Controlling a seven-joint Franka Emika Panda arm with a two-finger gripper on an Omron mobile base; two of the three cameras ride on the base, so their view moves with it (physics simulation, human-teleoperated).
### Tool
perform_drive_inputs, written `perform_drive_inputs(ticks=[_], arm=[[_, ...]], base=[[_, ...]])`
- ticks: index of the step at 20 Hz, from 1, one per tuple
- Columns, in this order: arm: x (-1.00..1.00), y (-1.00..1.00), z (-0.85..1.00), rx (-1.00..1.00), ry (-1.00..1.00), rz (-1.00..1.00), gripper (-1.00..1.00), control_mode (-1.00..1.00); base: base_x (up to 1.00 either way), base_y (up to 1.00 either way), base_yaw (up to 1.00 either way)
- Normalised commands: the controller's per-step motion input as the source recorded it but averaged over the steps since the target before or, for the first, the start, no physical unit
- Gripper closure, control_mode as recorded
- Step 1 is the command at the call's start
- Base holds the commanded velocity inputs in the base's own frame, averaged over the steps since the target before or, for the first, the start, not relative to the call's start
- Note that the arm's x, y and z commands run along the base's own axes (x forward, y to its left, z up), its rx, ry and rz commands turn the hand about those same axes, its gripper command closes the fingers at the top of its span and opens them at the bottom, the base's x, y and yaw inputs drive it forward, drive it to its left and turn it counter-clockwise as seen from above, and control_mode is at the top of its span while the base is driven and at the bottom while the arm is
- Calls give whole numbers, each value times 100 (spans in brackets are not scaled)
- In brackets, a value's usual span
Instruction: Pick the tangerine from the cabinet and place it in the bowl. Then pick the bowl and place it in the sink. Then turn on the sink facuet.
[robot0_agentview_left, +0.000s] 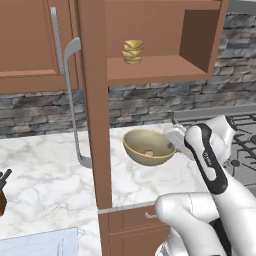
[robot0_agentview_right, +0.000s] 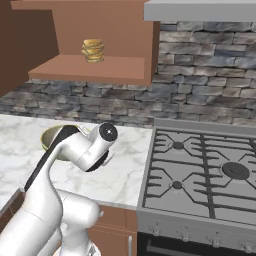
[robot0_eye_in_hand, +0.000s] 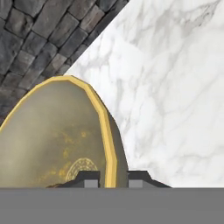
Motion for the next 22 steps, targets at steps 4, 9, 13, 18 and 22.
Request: perform_drive_inputs(ticks=[4,9,13,18,22], arm=[[-72,-21,59,0,0,20,100,-100],[-75,-26,27,0,-2,20,100,-100],[-42,-39,5,1,0,15,100,-100],[-12,-15,8,0,0,7,100,-100],[-2,-2,1,0,0,1,100,100]], base=[[0,0,0],[0,0,0],[0,0,0],[0,0,0],[-11,-13,5]])
